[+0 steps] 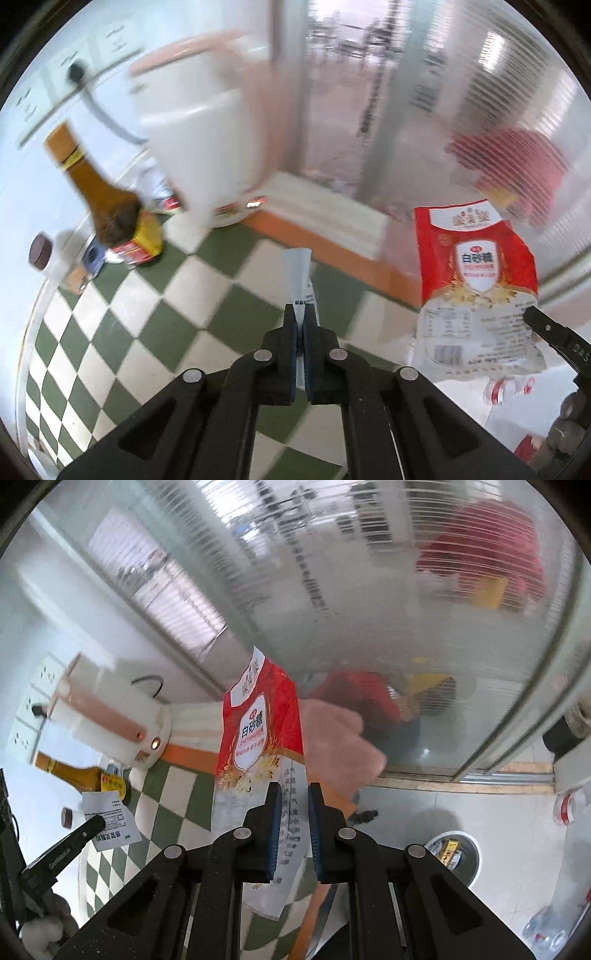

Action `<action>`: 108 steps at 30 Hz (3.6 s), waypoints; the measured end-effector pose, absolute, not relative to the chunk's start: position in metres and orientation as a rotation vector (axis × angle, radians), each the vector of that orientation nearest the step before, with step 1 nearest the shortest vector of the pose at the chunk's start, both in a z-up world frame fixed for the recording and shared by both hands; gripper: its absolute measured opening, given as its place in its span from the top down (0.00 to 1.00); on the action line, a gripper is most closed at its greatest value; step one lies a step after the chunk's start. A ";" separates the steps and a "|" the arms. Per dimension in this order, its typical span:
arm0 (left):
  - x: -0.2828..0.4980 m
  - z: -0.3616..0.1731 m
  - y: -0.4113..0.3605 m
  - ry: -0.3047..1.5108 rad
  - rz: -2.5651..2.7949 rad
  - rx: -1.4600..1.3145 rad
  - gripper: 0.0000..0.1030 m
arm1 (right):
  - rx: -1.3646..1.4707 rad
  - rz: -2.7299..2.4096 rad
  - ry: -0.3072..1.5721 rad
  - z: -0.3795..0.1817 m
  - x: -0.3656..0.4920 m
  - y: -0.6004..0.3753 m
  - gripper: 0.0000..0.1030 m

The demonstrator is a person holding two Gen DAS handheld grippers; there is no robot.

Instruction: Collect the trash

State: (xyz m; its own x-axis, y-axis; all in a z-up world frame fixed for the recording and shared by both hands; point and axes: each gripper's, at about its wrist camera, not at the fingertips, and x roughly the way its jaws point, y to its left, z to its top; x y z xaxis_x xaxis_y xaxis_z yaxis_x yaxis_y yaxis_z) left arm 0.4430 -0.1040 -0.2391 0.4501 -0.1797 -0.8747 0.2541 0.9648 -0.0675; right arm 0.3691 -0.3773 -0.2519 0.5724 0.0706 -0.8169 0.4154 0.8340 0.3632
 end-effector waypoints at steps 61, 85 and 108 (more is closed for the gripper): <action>0.254 -0.752 -0.471 1.532 -0.593 0.588 0.00 | 0.793 -0.612 1.463 -0.794 0.092 -0.623 0.00; 0.134 -0.371 -0.340 1.158 -0.625 0.420 0.00 | 0.551 -0.685 1.094 -0.392 -0.030 -0.514 0.00; 0.012 -0.134 -0.200 1.003 -0.863 0.221 0.00 | 0.572 -0.519 0.827 -0.113 -0.176 -0.364 0.00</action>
State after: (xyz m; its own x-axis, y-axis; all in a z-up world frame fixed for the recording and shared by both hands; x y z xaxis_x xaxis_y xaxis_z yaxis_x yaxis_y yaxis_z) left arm 0.0123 -0.2005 -0.1344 0.2480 -0.5311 -0.8102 0.7214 0.6594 -0.2114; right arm -0.1759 -0.3639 -0.1125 0.5723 -0.2026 -0.7946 0.6270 0.7326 0.2648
